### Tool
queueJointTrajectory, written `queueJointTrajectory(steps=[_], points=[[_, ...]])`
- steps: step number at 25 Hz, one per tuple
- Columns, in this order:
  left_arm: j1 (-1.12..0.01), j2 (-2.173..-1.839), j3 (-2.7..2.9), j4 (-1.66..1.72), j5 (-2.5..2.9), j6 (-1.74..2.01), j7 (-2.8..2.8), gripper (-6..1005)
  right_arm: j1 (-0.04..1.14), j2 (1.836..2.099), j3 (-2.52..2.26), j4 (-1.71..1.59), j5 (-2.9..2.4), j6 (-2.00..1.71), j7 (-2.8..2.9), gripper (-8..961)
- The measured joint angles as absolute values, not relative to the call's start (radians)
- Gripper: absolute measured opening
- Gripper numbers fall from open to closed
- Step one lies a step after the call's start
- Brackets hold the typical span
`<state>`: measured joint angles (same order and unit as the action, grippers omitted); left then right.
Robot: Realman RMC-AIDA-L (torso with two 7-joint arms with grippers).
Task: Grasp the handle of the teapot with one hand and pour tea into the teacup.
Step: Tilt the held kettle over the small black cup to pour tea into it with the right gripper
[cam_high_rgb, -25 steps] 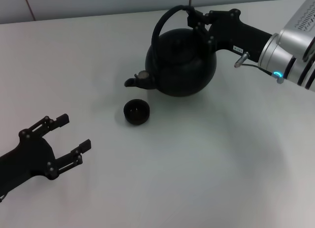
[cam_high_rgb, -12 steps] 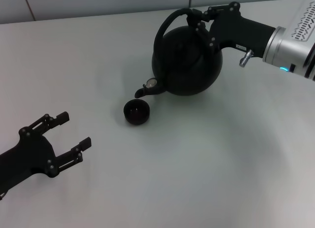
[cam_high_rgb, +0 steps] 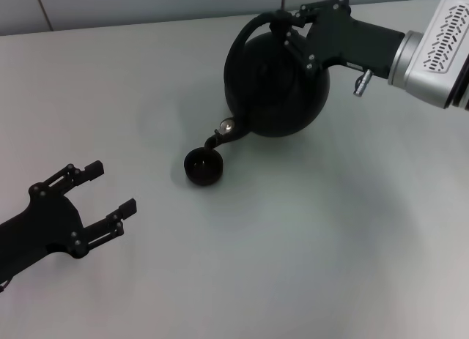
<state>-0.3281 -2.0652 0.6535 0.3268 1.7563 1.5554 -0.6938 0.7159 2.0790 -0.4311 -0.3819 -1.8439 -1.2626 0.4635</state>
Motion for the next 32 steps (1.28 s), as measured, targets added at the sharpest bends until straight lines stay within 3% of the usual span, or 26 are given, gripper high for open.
queueJointTrajectory(steps=[32], points=[[-0.331, -2.068, 0.641, 0.327, 1.756, 1.558, -0.696, 741, 0.728, 2.084, -0.508, -0.414, -1.844, -1.262, 0.39, 89]])
